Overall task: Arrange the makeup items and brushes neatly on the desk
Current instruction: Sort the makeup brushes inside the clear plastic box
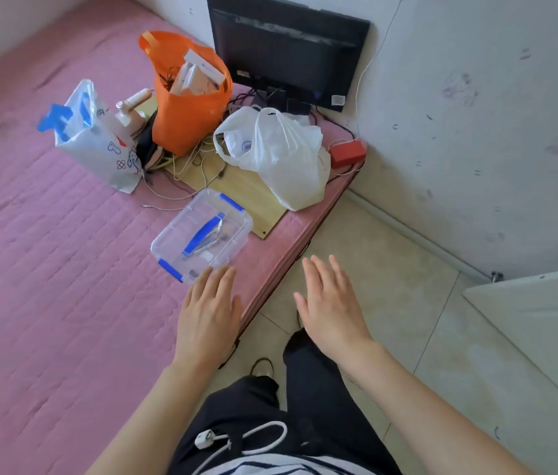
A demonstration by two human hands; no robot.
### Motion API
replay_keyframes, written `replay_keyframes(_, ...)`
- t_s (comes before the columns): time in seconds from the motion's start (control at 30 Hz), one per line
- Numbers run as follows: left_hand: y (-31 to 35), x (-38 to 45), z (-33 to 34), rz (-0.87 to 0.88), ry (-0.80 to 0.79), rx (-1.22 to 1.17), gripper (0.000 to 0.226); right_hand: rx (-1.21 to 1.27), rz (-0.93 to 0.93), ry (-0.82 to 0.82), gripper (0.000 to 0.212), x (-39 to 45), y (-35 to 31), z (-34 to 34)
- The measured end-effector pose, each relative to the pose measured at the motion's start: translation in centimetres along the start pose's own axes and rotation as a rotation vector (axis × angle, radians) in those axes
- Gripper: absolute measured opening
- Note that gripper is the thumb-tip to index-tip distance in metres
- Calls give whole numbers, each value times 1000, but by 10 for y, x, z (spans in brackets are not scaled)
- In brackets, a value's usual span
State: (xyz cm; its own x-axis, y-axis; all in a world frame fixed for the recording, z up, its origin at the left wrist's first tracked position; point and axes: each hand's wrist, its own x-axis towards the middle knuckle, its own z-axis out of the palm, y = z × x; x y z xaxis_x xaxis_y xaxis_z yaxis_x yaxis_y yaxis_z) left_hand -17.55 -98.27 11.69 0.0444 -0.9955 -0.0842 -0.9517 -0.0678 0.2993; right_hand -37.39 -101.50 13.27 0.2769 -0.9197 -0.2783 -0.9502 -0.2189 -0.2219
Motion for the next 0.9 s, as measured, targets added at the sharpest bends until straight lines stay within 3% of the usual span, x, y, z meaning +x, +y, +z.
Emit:
replay_keyframes(0.17, 12, 44, 3, -70, -17, 34, 52, -63, -118, -39, 61, 62, 25, -15)
replay_keyframes(0.57, 62, 146, 25, -472, -21, -63, 55, -171, -551, -224, 62, 226, 48, -46)
replay_keyframes(0.9, 9, 170, 57, -779, 110, -163, 55, -251, -767, -295, 60, 300, 7, 3)
